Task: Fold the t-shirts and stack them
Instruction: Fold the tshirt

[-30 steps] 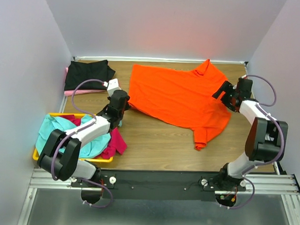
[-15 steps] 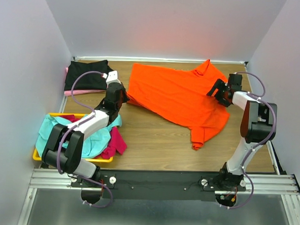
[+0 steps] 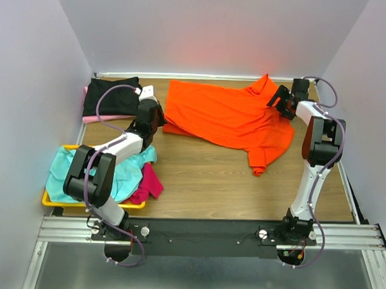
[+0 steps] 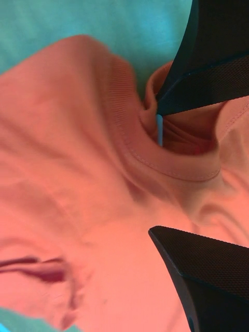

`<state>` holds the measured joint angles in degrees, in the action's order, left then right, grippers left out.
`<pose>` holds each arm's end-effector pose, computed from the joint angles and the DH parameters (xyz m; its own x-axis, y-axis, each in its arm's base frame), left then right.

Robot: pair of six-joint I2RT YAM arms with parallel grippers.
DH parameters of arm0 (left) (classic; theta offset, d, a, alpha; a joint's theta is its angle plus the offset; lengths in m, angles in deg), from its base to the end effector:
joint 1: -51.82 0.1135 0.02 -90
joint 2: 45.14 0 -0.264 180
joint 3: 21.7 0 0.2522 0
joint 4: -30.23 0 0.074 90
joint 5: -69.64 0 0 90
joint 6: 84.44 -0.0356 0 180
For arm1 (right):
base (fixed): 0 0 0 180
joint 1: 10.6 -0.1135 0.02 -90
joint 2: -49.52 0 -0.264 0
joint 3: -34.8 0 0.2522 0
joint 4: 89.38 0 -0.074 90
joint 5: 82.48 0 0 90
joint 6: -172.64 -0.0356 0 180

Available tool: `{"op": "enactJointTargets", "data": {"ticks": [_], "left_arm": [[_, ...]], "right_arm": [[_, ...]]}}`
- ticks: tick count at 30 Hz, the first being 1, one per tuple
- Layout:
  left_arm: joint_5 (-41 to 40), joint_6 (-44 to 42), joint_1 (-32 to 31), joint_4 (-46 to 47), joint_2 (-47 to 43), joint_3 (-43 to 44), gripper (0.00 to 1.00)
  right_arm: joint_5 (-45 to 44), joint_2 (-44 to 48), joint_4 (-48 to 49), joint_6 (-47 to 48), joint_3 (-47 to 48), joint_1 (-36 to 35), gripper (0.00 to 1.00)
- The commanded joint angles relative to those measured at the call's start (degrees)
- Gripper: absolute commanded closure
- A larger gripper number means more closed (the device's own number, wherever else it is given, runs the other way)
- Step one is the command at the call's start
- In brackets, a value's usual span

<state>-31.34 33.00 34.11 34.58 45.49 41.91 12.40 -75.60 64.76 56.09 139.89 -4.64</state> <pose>0.3337 -0.0994 0.2209 -0.3863 -0.3515 -0.8528 -0.0527 0.9314 -0.3601 0.4827 -0.0473 0.1645 -0.6189 0.5124 -0.5953 0.3591 0.8587 0.3658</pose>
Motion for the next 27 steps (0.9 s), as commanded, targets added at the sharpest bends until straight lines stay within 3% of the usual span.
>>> {"op": "enactJointTargets", "data": {"ticks": [1, 7, 12, 15, 21, 27], "left_arm": [[2.4, -1.9, 0.5, 1.6, 2.0, 3.8, 1.00], [5.6, -3.7, 0.6, 2.1, 3.2, 5.3, 1.00], [9.2, -3.7, 0.6, 1.8, 4.6, 5.4, 1.00], [7.8, -3.9, 0.6, 1.8, 4.7, 4.6, 1.00], [9.1, -4.5, 0.6, 3.4, 1.9, 2.3, 1.00], [8.6, -5.8, 0.9, 2.2, 1.6, 2.8, 1.00]], "right_arm": [[-1.5, -6.2, -6.4, 0.4, 5.4, -0.1, 0.07], [1.1, -2.7, -7.1, 2.5, 8.0, -1.7, 0.07], [-2.1, 10.3, -7.7, 5.1, 2.7, -5.4, 0.06], [-6.2, 21.3, -7.7, 6.4, -6.0, -9.3, 0.05], [-8.5, 42.6, -7.7, 3.1, -27.3, -10.3, 0.05], [-10.0, 53.4, -10.5, -0.8, -37.4, -13.9, 0.06]]}}
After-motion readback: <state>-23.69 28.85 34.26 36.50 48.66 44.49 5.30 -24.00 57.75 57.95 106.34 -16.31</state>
